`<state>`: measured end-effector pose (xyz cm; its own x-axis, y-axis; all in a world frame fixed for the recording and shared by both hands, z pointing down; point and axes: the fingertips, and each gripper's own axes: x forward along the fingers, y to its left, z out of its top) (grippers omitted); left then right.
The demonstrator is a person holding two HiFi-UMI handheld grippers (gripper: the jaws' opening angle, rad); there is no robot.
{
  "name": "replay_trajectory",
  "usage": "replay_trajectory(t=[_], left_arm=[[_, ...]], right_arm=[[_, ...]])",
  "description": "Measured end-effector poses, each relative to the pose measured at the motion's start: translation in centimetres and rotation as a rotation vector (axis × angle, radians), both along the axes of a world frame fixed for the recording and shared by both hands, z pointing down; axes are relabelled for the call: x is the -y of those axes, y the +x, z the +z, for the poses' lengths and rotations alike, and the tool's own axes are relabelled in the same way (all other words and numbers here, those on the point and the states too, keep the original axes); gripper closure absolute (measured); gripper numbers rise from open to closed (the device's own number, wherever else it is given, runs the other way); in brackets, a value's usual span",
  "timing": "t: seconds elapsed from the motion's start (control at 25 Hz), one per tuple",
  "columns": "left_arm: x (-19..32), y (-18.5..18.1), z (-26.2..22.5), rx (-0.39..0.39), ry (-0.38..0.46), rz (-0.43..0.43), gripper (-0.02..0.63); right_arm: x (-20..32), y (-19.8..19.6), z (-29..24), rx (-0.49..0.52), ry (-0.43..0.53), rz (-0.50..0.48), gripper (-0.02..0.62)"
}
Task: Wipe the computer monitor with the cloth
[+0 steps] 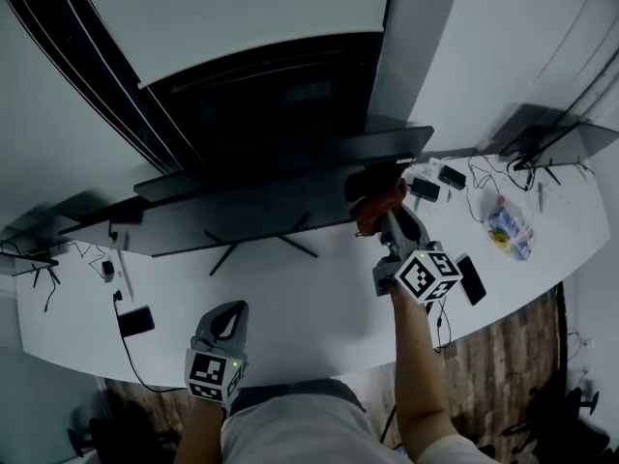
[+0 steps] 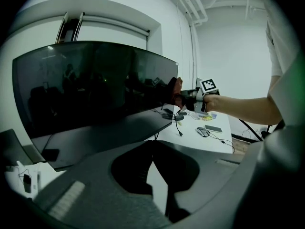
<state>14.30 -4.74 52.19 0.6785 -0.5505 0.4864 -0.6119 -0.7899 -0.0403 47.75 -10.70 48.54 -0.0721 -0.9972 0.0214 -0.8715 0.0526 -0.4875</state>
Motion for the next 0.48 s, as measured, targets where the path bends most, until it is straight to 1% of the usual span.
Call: replay_trajectory(t=[0.48], left_arm=[[-1.1,-3.0,2.6,0.047,-0.049,-0.034,0.597]], right_arm=[[0.8,0.4,8.0,0.009,-0.117,0.012,0.499]])
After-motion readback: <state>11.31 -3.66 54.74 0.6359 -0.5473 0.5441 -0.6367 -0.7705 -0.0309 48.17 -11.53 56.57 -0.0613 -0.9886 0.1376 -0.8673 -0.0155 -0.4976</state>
